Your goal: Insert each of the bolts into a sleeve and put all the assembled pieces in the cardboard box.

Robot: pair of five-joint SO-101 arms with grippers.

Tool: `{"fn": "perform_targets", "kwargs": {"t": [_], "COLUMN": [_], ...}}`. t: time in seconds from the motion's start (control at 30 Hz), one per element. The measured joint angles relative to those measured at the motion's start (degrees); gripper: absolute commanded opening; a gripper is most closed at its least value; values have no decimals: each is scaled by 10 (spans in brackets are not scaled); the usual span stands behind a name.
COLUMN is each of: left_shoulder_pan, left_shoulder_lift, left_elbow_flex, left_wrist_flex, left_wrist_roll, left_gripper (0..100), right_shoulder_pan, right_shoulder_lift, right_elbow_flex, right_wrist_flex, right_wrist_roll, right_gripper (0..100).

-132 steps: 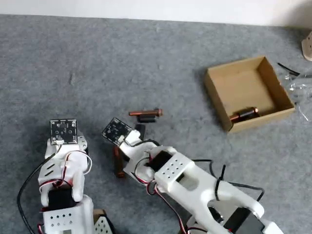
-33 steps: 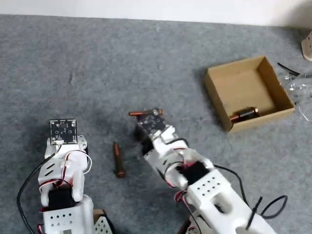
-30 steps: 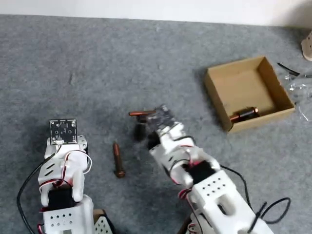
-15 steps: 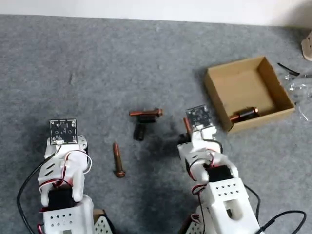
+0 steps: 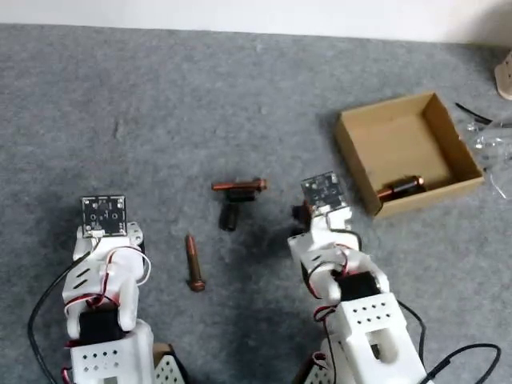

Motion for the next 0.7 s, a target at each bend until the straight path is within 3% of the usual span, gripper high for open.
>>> {"fn": "perform_targets", "kwargs": {"t": [0.17,0.57,0.7], "left_shoulder_pan": [0,0,0], "left_shoulder_lift": [0,0,0], "left_elbow_flex": [0,0,0], "left_wrist_flex": [0,0,0], "left_wrist_roll": [0,0,0], "left_gripper": [11,11,11], "right_shoulder_pan": [-25,-25,-25], "right_shoulder_lift": [69,400,433], "right_elbow_flex": [-14,-203,-212], "right_wrist_flex": [-11,-86,-91], "right_wrist_roll": [0,0,0], "right_gripper": [177,177,177]}}
